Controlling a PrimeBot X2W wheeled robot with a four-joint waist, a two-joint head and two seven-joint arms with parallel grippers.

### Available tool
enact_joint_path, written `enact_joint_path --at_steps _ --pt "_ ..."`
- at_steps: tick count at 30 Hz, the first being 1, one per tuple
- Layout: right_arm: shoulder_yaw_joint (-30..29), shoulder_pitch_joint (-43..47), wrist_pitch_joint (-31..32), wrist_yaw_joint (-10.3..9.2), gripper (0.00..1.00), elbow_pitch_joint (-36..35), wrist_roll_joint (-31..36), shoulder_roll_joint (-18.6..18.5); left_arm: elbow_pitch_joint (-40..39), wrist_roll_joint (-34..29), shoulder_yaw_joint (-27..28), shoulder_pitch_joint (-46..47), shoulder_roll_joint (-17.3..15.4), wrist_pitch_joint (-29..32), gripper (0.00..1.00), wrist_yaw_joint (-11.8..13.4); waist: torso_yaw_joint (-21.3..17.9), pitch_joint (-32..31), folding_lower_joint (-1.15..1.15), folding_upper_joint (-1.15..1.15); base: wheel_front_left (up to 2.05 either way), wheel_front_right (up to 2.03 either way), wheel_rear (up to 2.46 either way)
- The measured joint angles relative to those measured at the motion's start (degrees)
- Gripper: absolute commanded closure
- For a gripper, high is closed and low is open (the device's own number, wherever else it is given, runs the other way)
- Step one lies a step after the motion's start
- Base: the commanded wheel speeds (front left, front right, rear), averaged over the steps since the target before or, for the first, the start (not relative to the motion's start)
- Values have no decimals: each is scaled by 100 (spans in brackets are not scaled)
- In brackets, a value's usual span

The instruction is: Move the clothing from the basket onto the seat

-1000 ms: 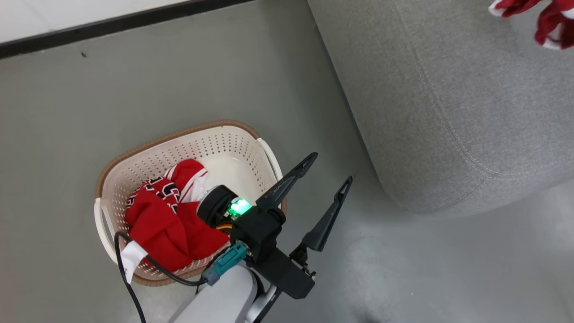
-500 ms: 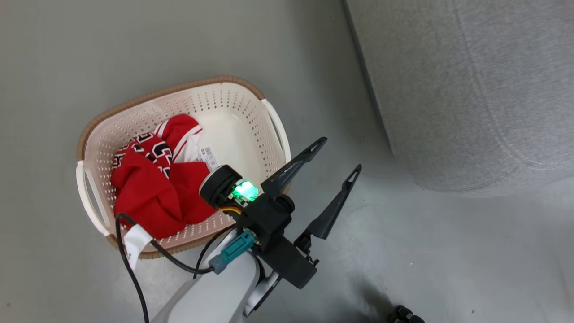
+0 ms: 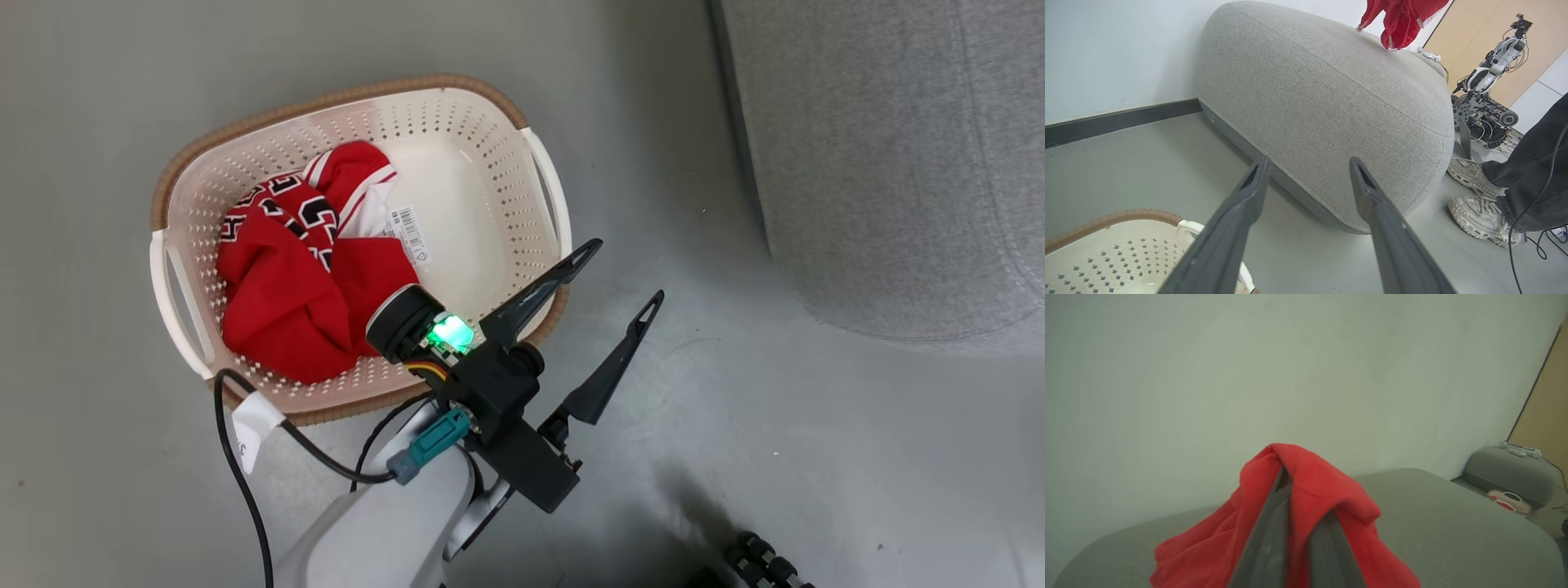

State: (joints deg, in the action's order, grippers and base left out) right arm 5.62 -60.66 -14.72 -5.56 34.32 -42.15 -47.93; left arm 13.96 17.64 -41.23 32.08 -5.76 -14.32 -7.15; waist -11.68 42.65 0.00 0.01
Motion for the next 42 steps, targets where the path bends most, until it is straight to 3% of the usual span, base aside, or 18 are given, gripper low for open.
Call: enact_joint_path --at_steps 4,12,13,14,20,42 --pt "149 77 0 7 100 234 -32 404 57 18 -29 109 37 0 0 0 109 99 0 0 0 0 0" --pt "464 318 1 325 98 513 -77 1027 126 74 38 162 53 0 0 -1 309 180 0 0 0 0 0" --pt "464 348 0 367 58 527 -77 1057 143 92 42 164 56 0 0 -1 326 177 0 0 0 0 0" --pt "465 392 0 408 0 555 -76 1069 155 96 46 164 62 0 0 -1 343 171 0 0 0 0 0" --pt "494 603 1 563 0 617 -8 1198 188 210 58 180 101 0 0 -1 404 58 -1 -1 0 0 0" --pt "465 2262 1 643 0 -253 762 1863 700 606 411 -168 237 0 0 -1 713 -1093 -1 -2 0 0 0"
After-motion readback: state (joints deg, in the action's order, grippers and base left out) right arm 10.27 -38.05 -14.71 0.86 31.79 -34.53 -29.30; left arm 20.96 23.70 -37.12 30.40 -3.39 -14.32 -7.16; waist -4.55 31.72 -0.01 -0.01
